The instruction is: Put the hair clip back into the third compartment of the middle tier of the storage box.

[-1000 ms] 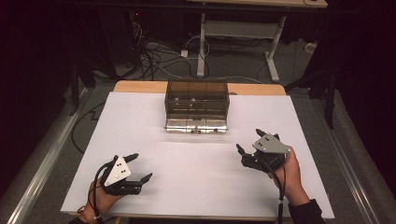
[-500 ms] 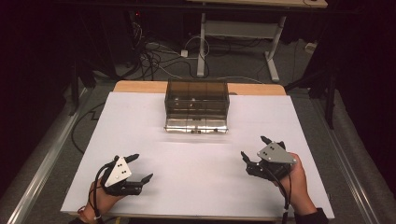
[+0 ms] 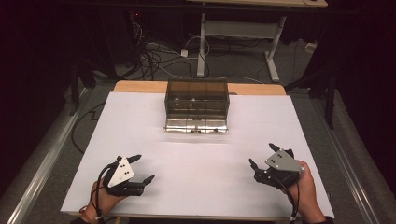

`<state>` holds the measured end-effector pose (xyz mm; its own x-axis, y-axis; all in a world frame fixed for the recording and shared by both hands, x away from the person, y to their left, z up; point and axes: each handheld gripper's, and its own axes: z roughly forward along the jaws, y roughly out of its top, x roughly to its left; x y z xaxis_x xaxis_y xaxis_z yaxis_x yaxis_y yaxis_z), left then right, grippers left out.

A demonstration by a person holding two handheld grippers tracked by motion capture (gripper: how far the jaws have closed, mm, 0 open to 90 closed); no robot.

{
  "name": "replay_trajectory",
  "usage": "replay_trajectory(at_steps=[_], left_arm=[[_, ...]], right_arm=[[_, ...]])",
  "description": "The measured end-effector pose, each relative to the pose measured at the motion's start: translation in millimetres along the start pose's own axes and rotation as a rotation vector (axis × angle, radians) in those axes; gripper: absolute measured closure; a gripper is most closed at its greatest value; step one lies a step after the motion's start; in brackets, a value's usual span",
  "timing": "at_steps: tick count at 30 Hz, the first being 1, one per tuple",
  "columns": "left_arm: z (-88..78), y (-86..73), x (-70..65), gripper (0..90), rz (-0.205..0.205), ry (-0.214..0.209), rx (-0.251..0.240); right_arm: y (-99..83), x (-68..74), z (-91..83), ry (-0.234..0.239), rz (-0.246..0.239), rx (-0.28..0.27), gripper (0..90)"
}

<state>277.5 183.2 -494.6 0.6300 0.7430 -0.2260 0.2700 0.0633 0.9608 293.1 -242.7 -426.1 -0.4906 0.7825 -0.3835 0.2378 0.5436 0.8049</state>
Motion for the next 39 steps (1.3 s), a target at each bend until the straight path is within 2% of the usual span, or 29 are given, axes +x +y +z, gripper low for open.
replay_trajectory(at_steps=[8, 14, 18, 23, 28, 32, 35, 39], left_arm=[[1.6, -0.5, -0.2, 17.9, 0.004, -0.004, 0.008], [3.2, -2.6, -0.6, 17.9, 0.009, -0.007, 0.018], [3.4, -1.1, -0.5, 17.9, 0.005, -0.003, 0.012], [3.0, -0.6, 0.4, 17.9, 0.003, 0.0, 0.011], [1.3, -0.5, 0.7, 17.9, 0.01, -0.002, 0.011], [0.6, 2.4, 2.6, 17.9, -0.01, -0.001, -0.006], [0.9, 1.4, 2.4, 17.9, -0.002, -0.003, 0.002], [1.1, 1.0, 2.2, 17.9, -0.003, -0.006, 0.005]], right_arm=[[-11.3, -4.7, -6.9, -0.003, 0.003, -0.011, 20.2], [-21.5, -8.3, -10.4, -0.017, -0.001, 0.0, 20.2], [-29.8, -11.1, -10.8, -0.017, 0.019, 0.003, 20.2], [-34.8, -13.8, -13.9, -0.023, 0.039, -0.016, 20.2], [-43.3, -12.8, -13.6, -0.04, 0.024, 0.0, 20.3], [-47.5, -14.5, -16.9, -0.033, 0.052, -0.018, 20.3], [-50.5, -15.3, -19.9, -0.032, 0.056, -0.032, 20.3], [-58.6, -17.4, -20.4, -0.038, 0.067, -0.022, 20.4]])
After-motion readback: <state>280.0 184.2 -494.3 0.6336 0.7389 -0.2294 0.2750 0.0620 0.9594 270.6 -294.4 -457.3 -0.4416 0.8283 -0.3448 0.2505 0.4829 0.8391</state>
